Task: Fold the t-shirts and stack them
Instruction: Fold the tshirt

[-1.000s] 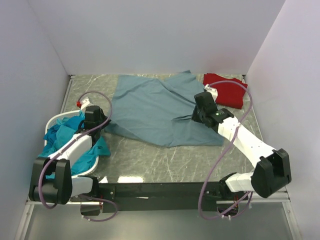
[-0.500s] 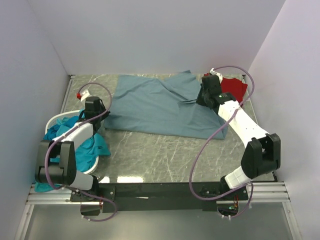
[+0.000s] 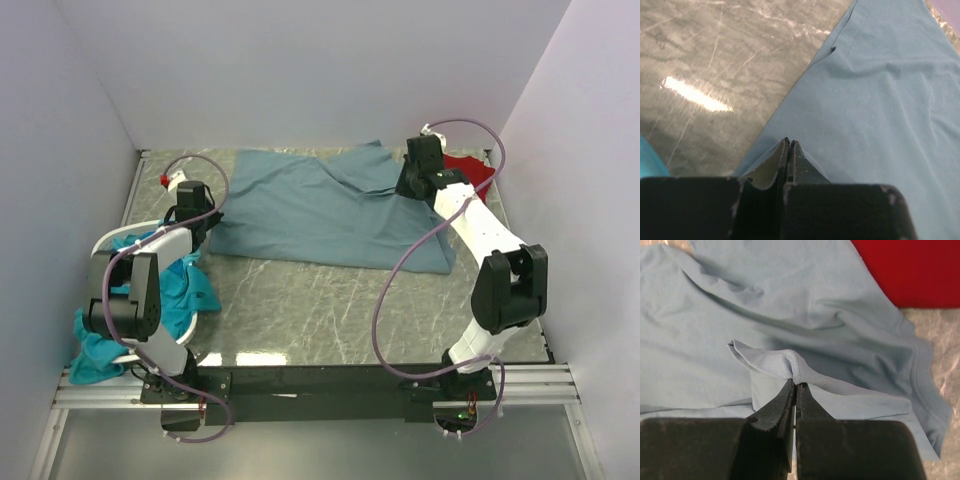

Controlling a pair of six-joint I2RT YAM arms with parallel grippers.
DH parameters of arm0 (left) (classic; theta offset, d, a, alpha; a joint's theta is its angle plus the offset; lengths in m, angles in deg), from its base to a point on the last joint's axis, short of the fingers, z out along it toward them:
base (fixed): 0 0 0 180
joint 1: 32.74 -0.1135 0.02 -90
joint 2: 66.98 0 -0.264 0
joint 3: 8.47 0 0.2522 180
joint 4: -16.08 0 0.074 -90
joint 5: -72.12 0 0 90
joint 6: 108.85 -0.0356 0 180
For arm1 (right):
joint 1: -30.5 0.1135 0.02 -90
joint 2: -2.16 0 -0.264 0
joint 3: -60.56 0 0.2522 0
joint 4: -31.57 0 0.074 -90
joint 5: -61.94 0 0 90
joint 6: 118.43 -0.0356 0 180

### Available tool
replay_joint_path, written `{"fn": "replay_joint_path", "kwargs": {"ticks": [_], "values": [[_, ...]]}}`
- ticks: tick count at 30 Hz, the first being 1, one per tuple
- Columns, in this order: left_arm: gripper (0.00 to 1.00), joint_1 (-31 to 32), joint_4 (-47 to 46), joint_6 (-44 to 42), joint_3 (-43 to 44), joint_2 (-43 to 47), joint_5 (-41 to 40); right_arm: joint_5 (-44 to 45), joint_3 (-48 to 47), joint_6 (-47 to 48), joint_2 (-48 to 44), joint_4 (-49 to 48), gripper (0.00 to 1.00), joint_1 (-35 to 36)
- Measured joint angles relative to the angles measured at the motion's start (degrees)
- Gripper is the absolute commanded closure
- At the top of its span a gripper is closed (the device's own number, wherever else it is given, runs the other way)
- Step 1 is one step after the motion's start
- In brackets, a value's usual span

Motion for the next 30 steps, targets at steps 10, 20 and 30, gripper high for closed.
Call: {"fn": "replay_joint_path", "kwargs": {"ticks": [10,20,30], "values": [[0.38,-0.04,2.6,-1.36,5.62,-5.51,-0.79,-1.14,-4.26,0.59,4.94,1.03,0.37,-1.01],[0.01,3.8,3.45,-2.78,6.01,-5.09,-4.72,-1.57,1.36,1.66,0.07,-0.17,0.3,-1.55],[0.01,9.09,-4.87,-2.75,-0.15,-2.51,2.75,-9.42,19.12,0.39,-7.04,-5.6,0.31,-1.62]]}}
